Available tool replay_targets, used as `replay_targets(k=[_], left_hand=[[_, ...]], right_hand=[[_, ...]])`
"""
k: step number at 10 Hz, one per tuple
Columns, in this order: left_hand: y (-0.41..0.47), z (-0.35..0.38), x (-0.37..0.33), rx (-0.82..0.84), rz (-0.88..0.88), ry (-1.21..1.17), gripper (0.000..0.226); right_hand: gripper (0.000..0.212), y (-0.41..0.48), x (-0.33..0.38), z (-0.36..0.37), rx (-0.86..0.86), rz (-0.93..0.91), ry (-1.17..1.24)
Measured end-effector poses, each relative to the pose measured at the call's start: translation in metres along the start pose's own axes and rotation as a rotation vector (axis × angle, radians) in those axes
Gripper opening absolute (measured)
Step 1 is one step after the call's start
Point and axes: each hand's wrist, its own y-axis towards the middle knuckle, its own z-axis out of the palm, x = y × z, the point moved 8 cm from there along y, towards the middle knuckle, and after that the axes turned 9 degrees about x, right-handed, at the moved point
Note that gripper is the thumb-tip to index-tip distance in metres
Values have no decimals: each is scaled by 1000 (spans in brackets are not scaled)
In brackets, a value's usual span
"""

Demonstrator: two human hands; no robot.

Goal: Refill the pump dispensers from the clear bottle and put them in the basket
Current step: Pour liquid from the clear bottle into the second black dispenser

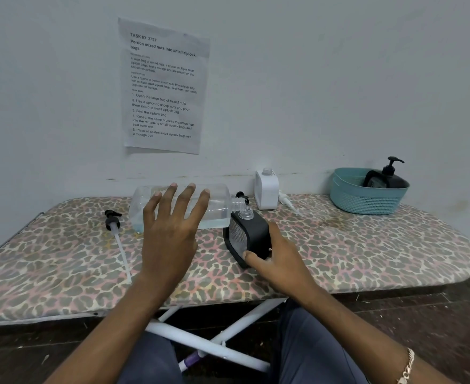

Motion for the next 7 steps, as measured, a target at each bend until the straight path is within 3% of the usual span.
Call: replay_targets(k=[7], left_hand=[[0,-1,-1,9,-2,0,82]], right_hand=[[44,0,2,-1,-5,-3,5]])
